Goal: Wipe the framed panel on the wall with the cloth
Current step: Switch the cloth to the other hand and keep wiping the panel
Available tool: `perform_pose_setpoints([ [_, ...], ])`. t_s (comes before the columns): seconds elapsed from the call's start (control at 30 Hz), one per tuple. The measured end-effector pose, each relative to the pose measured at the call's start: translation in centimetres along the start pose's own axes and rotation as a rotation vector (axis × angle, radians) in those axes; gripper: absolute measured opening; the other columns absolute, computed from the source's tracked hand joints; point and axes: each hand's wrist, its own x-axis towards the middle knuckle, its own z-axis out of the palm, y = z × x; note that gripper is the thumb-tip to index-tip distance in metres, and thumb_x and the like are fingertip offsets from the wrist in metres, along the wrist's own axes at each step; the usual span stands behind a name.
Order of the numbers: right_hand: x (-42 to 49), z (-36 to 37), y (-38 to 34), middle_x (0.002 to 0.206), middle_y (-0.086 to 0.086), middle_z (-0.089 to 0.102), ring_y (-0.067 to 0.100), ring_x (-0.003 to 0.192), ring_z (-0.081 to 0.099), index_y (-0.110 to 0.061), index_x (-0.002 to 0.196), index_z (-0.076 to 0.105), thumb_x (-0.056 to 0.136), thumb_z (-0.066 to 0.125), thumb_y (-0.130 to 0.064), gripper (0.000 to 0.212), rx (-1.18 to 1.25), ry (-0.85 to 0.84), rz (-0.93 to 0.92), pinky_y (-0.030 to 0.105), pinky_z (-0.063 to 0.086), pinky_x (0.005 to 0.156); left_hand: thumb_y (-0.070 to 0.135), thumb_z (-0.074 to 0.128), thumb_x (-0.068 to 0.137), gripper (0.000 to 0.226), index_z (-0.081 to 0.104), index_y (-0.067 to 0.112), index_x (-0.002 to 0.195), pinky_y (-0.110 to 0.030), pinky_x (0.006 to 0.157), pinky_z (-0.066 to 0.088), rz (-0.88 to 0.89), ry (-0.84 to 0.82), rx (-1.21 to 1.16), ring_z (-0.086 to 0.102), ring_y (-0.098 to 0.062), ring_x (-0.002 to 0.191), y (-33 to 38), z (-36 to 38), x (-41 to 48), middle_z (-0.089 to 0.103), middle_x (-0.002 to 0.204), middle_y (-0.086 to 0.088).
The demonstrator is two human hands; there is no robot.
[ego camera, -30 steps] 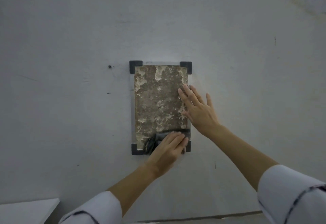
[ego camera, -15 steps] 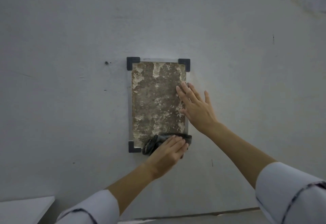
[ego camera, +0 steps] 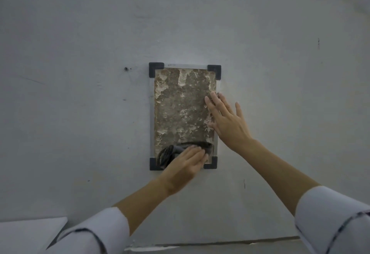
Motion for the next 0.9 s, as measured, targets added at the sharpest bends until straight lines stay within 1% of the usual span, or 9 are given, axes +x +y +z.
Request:
perform_pose_setpoints([
  [0.1,0.0,0.0,0.1,0.161,0.001,0.002,0.021,0.147,0.003,-0.017,0.153,0.010,0.092,0.056,-0.035,0.079,0.009,-0.009,0.007,0.059,0.024,0.109,-0.001,0.050,0.089,0.031,0.065,-0.004,0.116,-0.039,0.106,0.043,-0.011,0.005,-0.037,0.061,-0.031,0.108,-0.8,-1.7,0.3,0.066,0.111,-0.018],
  [0.13,0.1,0.0,0.1,0.161,0.001,0.002,0.021,0.147,0.003,-0.018,0.153,0.009,0.092,0.056,-0.035,0.079,0.017,-0.010,0.010,0.060,0.024,0.109,0.000,0.049,0.089,0.031,0.065,-0.004,0.115,-0.039,0.106,0.044,-0.041,0.027,-0.031,0.061,-0.031,0.108,-1.5,-2.6,1.3,0.066,0.111,-0.019],
  [0.27,0.1,-0.1,-0.2,0.161,0.001,0.005,0.021,0.147,0.005,-0.019,0.153,0.011,0.090,0.060,-0.030,0.080,0.062,-0.001,0.018,0.059,0.023,0.110,-0.011,0.061,0.080,0.038,0.061,-0.009,0.119,-0.041,0.103,0.046,-0.191,0.164,0.074,0.058,-0.033,0.110,-6.3,-5.9,6.4,0.063,0.112,-0.022],
  [0.33,0.1,-0.1,-0.3,0.161,0.001,0.006,0.021,0.147,0.006,-0.019,0.153,0.013,0.090,0.061,-0.030,0.080,0.067,0.000,0.024,0.059,0.023,0.110,-0.014,0.064,0.078,0.042,0.060,-0.010,0.119,-0.040,0.102,0.046,-0.213,0.165,0.107,0.056,-0.034,0.110,-8.3,-6.9,7.6,0.063,0.113,-0.022],
  [0.53,0.0,-0.3,-0.7,0.161,0.000,0.001,0.019,0.147,-0.002,-0.017,0.153,0.010,0.094,0.053,-0.028,0.074,0.091,-0.013,0.041,0.057,0.020,0.112,-0.010,0.062,0.076,0.043,0.061,-0.009,0.119,-0.042,0.102,0.047,-0.111,0.046,0.070,0.060,-0.036,0.110,-5.1,-4.5,3.8,0.064,0.116,-0.023],
  [0.63,0.0,-0.6,-0.6,0.161,0.001,0.003,0.019,0.147,-0.001,-0.016,0.153,0.011,0.093,0.055,-0.027,0.076,0.084,-0.017,0.034,0.057,0.020,0.112,-0.004,0.047,0.086,0.036,0.063,-0.008,0.118,-0.040,0.103,0.046,-0.018,-0.036,0.029,0.059,-0.036,0.109,-3.0,-3.2,0.0,0.065,0.115,-0.021],
  [0.73,-0.1,-0.8,-0.4,0.161,0.002,0.005,0.020,0.147,0.003,-0.015,0.153,0.012,0.091,0.059,-0.028,0.079,0.054,-0.028,0.025,0.058,0.023,0.111,0.002,0.028,0.101,0.041,0.063,-0.006,0.118,-0.041,0.100,0.048,0.073,-0.087,0.009,0.057,-0.033,0.110,-3.2,-3.6,-1.7,0.064,0.115,-0.019],
  [0.83,-0.1,-0.8,-0.7,0.161,0.003,0.005,0.020,0.147,0.002,-0.014,0.153,0.013,0.091,0.057,-0.026,0.077,0.067,-0.021,0.034,0.057,0.022,0.112,0.001,0.047,0.094,0.028,0.064,-0.007,0.115,-0.041,0.105,0.044,0.034,0.019,0.048,0.058,-0.033,0.109,-5.5,-5.4,-0.1,0.064,0.112,-0.021],
  [0.9,0.0,-0.6,-1.1,0.161,0.003,0.002,0.019,0.148,-0.001,-0.014,0.153,0.011,0.093,0.054,-0.023,0.075,0.091,-0.015,0.050,0.055,0.019,0.113,-0.003,0.057,0.083,0.035,0.062,-0.007,0.118,-0.043,0.107,0.040,-0.069,0.093,0.123,0.057,-0.034,0.111,-8.0,-6.9,2.0,0.063,0.116,-0.022],
])
